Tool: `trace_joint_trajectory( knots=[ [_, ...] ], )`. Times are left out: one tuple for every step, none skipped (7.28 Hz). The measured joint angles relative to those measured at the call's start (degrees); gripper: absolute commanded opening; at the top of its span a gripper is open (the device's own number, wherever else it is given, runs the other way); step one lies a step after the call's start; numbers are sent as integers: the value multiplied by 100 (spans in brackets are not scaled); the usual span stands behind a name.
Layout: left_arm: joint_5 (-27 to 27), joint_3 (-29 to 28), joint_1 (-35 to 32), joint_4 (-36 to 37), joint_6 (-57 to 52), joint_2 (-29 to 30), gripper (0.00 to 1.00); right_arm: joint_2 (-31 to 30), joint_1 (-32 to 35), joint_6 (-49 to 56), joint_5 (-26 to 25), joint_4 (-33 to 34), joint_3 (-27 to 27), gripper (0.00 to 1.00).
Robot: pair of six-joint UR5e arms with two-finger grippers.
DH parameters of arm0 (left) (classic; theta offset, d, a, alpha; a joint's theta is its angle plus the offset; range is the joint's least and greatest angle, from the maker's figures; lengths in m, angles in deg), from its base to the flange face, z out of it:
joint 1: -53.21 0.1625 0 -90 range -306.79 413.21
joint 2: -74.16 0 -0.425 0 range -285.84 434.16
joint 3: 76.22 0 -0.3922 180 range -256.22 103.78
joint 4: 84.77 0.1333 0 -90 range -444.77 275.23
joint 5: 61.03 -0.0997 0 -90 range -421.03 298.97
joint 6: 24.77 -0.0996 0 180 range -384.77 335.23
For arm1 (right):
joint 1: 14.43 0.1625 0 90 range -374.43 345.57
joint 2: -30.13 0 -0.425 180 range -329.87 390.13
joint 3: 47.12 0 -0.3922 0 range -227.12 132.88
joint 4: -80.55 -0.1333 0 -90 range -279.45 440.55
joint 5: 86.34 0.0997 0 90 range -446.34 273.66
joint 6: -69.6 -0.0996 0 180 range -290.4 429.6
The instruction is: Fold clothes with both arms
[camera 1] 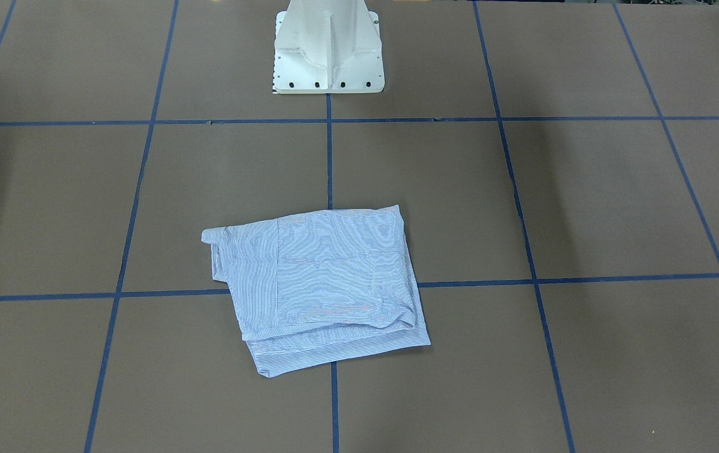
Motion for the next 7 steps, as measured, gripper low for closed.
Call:
trace_joint_trajectory(
  knots=[
    [-13, -197, 0, 1, -10, -2, 99, -107, 6, 22, -30, 4, -25, 100],
    [-22, -287, -3, 10, -35, -8, 99, -225, 7, 29, -129, 13, -38, 100],
    [-23, -304, -9, 30, -177, -33, 99, -297, 6, 28, -270, 24, -28, 100],
    [-17, -308, -13, 80, -495, -77, 99, -328, 6, 10, -314, 67, -15, 100],
    [-7, -298, -15, 266, -776, -92, 99, -333, 8, -25, -306, 206, -6, 100],
    [7, -205, -17, 643, -925, -86, 99, -320, 9, -57, -298, 400, -10, 100],
    [13, 47, -17, 1185, -984, -83, 99, -310, 7, -127, -294, 510, -43, 100]
  ],
)
